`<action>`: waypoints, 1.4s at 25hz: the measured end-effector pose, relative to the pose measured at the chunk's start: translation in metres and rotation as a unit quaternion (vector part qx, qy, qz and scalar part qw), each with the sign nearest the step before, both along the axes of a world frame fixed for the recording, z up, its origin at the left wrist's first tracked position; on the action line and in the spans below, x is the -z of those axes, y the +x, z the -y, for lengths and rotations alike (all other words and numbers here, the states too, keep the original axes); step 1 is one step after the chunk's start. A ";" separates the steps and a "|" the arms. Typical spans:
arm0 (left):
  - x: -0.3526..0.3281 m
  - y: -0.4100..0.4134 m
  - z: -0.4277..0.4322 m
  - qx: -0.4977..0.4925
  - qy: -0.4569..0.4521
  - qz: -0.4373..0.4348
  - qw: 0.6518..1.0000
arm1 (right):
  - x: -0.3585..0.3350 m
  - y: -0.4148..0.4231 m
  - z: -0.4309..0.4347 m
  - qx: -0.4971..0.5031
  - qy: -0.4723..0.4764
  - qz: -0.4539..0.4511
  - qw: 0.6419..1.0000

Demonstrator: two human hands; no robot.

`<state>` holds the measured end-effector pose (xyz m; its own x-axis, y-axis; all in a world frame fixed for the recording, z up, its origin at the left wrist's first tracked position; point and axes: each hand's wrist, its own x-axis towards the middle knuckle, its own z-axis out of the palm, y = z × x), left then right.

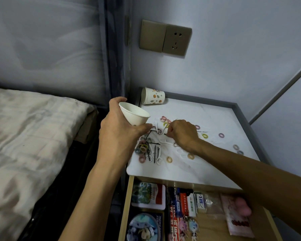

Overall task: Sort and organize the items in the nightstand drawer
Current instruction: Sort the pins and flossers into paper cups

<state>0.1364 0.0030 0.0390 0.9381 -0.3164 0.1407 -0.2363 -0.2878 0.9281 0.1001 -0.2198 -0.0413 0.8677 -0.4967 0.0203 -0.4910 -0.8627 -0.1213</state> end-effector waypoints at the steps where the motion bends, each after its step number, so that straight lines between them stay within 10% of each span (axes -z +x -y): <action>1: 0.000 0.000 0.001 0.001 -0.001 -0.002 1.000 | 0.001 0.000 -0.002 -0.015 -0.034 -0.010 0.999; 11: 0.002 0.007 -0.008 -0.017 0.007 0.017 1.000 | -0.017 0.012 -0.007 -0.045 0.063 0.152 0.985; 21: 0.003 0.010 -0.012 -0.027 0.003 0.021 0.999 | -0.012 0.041 -0.015 -0.293 -0.033 0.049 0.954; 35: 0.004 0.012 -0.012 -0.028 0.007 0.027 0.999 | 0.001 0.037 -0.004 -0.255 -0.073 0.009 0.964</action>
<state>0.1480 0.0154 0.0352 0.9453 -0.2667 0.1877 -0.2696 -0.3153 0.9099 0.1370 -0.2163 -0.0423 0.9971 0.0043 0.0753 0.0032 -0.9999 0.0150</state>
